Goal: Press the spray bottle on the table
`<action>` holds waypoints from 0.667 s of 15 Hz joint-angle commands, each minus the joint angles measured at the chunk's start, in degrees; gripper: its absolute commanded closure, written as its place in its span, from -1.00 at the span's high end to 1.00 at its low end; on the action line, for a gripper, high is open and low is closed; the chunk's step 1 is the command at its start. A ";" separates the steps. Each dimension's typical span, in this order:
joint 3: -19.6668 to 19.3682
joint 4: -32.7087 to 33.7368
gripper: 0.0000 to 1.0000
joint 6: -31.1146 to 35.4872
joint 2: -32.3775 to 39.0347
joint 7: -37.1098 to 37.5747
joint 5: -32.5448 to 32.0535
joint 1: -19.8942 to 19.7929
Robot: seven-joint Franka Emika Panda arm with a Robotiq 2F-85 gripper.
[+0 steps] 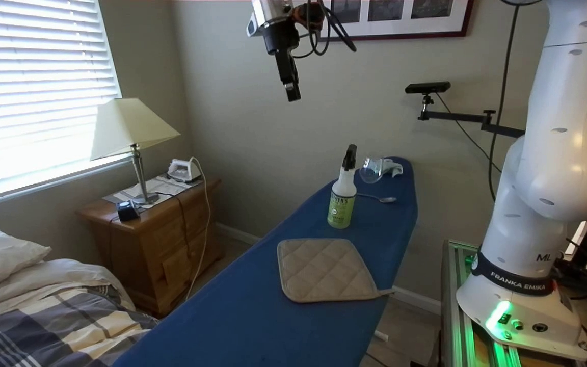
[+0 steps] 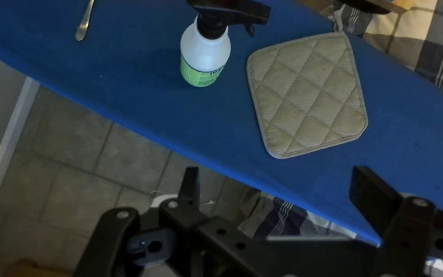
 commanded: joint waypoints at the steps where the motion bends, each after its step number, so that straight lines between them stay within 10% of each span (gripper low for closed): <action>1: -1.56 -5.20 1.00 5.56 -7.01 -0.29 -0.49 -0.38; 10: -5.06 -8.73 1.00 8.39 -12.71 4.06 -0.37 -0.64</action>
